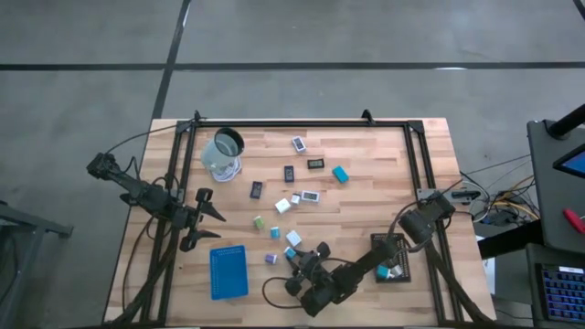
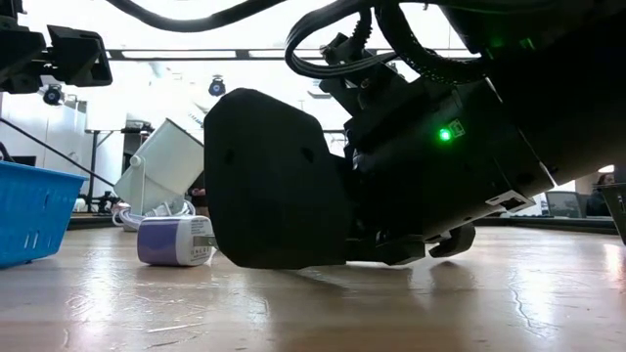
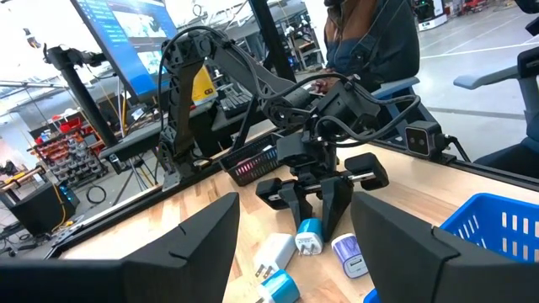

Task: Pick & Place Office items
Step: Put the bottom light blue charger adapter into the black bin

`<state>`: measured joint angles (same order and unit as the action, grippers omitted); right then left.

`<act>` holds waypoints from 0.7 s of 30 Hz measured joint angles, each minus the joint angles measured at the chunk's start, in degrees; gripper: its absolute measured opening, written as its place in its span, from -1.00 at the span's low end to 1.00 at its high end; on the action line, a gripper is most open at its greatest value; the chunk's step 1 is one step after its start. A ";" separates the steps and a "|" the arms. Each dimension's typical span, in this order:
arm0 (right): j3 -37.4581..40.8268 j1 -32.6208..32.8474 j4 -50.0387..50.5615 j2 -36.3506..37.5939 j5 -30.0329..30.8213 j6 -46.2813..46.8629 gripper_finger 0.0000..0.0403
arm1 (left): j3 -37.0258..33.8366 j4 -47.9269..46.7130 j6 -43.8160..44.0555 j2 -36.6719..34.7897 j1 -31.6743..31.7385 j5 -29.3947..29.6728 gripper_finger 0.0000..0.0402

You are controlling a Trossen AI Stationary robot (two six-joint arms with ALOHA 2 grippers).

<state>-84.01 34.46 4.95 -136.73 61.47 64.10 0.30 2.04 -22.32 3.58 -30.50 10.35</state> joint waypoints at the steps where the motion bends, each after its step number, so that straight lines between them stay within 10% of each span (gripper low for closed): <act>1: 0.00 0.00 0.00 0.00 -0.02 0.00 -0.32 | -0.01 0.00 0.01 -0.01 -0.02 0.00 0.17; 21: 0.02 2.18 1.19 1.09 -0.50 1.99 -0.32 | 0.01 0.00 0.01 0.01 -0.01 0.00 0.17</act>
<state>-83.99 36.64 6.14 -135.64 60.97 66.08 0.32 2.04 -22.31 3.60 -30.51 10.35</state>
